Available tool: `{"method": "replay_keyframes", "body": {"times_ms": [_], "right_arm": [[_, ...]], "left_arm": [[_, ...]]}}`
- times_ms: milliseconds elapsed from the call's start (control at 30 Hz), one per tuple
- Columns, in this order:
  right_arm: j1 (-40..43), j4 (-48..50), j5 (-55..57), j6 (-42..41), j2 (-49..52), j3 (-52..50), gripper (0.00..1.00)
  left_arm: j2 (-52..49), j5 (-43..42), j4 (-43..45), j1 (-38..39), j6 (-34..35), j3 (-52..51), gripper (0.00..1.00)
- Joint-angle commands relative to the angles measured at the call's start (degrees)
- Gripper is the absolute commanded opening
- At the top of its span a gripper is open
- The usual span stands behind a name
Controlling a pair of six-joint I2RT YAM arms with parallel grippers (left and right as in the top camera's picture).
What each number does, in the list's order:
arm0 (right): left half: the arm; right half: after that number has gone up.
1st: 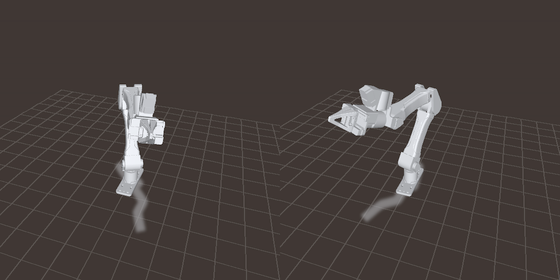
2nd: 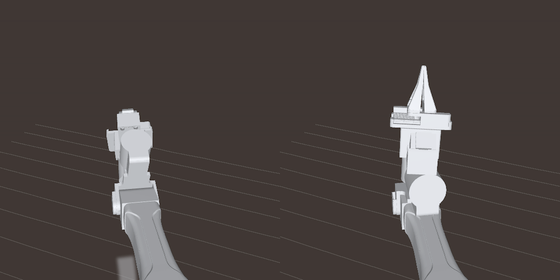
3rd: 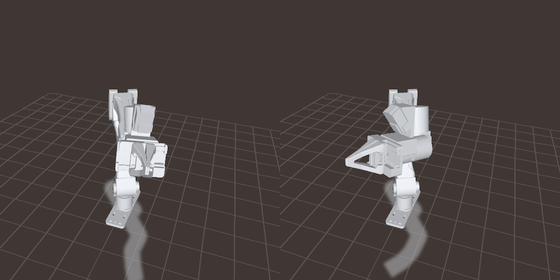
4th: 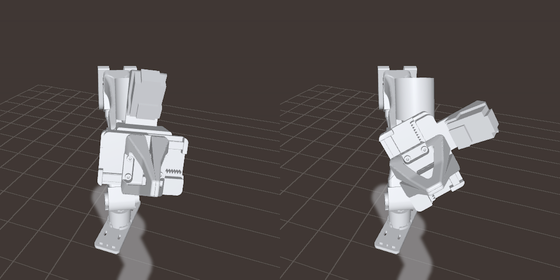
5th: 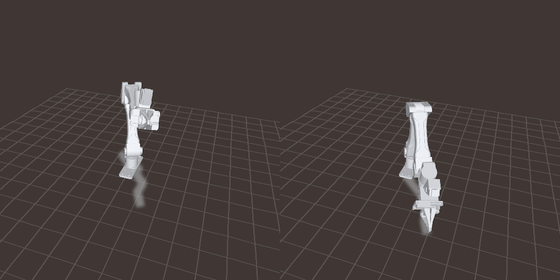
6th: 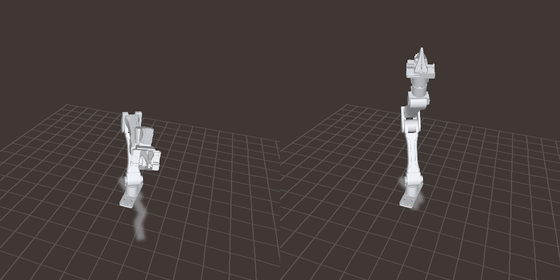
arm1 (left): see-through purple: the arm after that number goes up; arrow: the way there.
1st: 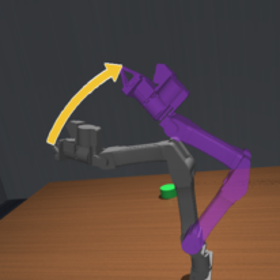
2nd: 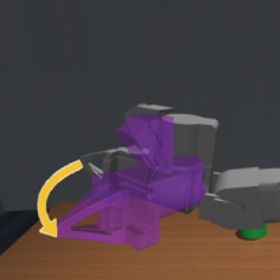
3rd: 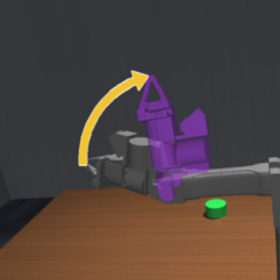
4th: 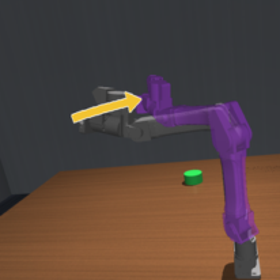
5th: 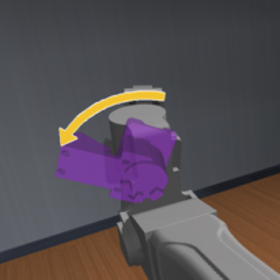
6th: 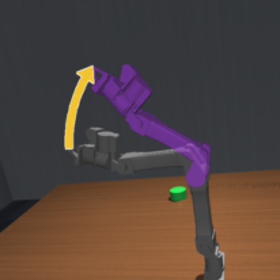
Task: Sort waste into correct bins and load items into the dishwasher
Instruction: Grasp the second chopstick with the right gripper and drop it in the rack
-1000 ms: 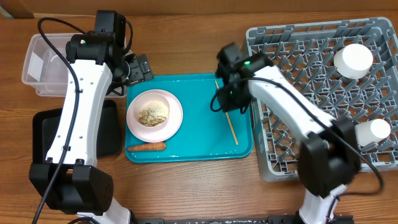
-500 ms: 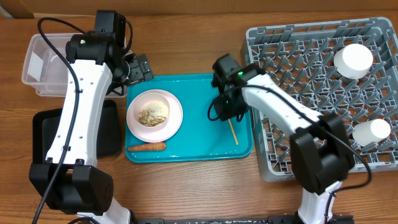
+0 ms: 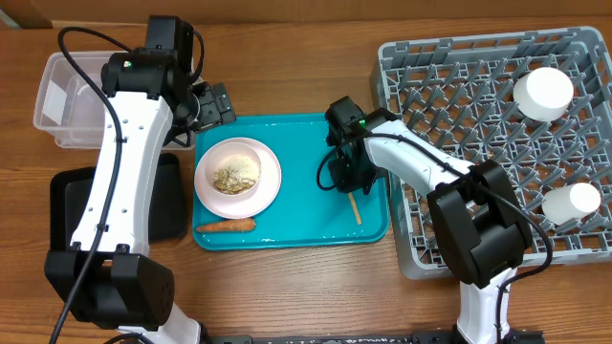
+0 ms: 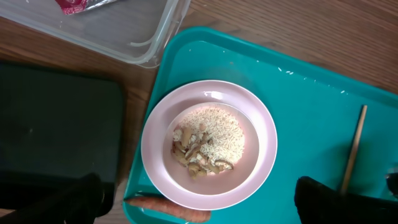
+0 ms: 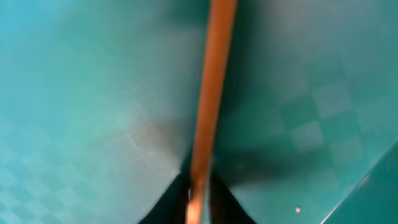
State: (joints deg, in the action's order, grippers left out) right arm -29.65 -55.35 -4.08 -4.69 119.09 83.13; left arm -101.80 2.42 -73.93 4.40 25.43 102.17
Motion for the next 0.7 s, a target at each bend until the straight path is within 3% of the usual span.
{"method": "replay_keyframes", "body": {"times_ms": [0, 167, 433, 667], "right_arm": [[-0.02, 0.0, 0.13, -1.36, 0.98, -1.86, 0.07], [0.0, -2.93, 0.13, -1.57, 0.68, 0.0, 0.04], [2.21, -10.27, 0.5, -0.83, -7.74, 13.86, 0.04], [8.26, -15.96, 9.01, 0.66, -14.19, 17.94, 0.04]], "left_arm": [[0.55, 0.55, 0.04, 0.11, 0.76, 0.92, 1.0], [0.55, 0.55, 0.04, 0.11, 0.74, 0.92, 1.0], [0.55, 0.55, 0.02, 0.11, 0.74, 0.92, 1.0], [0.55, 0.55, 0.02, 0.11, 0.74, 0.92, 1.0]]}}
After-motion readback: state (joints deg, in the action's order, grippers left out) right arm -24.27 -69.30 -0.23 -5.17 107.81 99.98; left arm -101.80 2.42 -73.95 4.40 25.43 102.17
